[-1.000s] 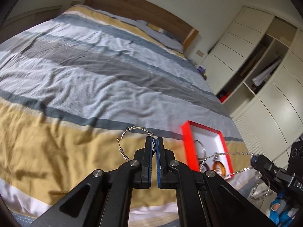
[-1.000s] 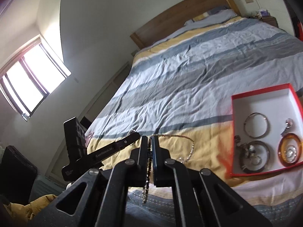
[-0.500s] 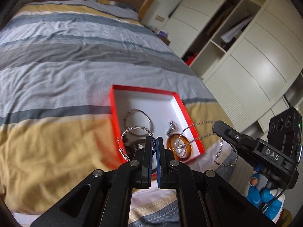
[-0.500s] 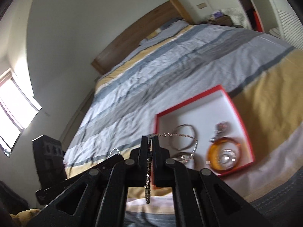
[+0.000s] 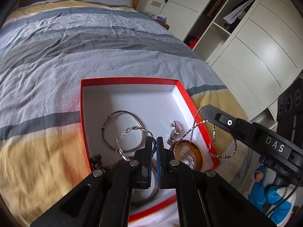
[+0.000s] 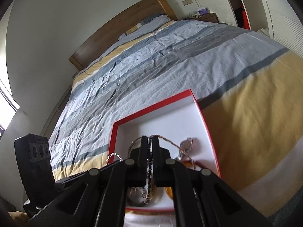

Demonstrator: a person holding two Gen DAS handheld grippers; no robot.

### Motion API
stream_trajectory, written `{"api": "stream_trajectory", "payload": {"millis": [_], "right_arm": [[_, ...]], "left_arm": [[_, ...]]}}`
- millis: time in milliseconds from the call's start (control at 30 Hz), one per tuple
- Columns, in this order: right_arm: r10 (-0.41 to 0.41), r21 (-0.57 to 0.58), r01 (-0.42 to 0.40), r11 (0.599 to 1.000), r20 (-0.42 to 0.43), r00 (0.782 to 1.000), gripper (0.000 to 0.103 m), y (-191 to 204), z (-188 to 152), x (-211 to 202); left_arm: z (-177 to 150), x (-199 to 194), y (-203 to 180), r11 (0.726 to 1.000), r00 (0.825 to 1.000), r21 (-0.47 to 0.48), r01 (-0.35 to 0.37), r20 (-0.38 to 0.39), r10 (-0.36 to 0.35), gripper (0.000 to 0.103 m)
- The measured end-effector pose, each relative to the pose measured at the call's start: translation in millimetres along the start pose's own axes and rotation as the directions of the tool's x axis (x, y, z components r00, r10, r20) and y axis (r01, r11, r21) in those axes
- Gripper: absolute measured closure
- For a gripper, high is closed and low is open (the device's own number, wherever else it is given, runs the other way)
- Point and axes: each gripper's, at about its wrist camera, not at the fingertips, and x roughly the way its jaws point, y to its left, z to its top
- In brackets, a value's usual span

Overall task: Organize jewelry
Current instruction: 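Carry the bangle and chain into the red box and lower them, then open both tools to release the bangle and chain in the box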

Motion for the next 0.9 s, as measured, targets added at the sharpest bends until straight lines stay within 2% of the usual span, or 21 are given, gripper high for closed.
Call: {"api": "stream_trajectory", "payload": {"millis": [333,400,500,567,633,700,900], "right_arm": [[-0.103,-0.039,0.099,0.994,-0.113,0.988,0.099,-9,-4,43],[-0.126,-0.037,0.122,0.992,-0.133,0.983,0.096,-14,-6,47],[-0.15,-0.016,0.149,0.989,-0.144,0.978,0.095,-22,-7,46],[-0.161,-0.016,0.161,0.987,-0.147,0.976,0.095,-23,-8,42],[-0.169,-0.024,0.168,0.986,-0.149,0.974,0.087,-23,-8,39],[-0.17,-0.02,0.169,0.985,-0.139,0.976,0.073,-22,-7,32],[-0.17,-0.003,0.17,0.985,-0.1,0.98,0.072,-12,-4,7]], "left_arm": [[-3,35,15,0.997,0.995,0.002,-0.071,-0.075,0.071,0.099],[-2,35,16,0.997,0.994,0.002,-0.081,-0.077,0.081,0.099],[0,35,17,0.995,0.992,0.003,-0.096,-0.079,0.096,0.089],[1,33,16,0.994,0.991,0.002,-0.105,-0.078,0.105,0.072],[1,31,16,0.994,0.991,0.001,-0.11,-0.077,0.11,0.069],[0,28,15,0.994,0.991,0.003,-0.112,-0.079,0.112,0.068],[-3,10,5,0.994,0.992,0.019,-0.11,-0.062,0.111,0.067]]}}
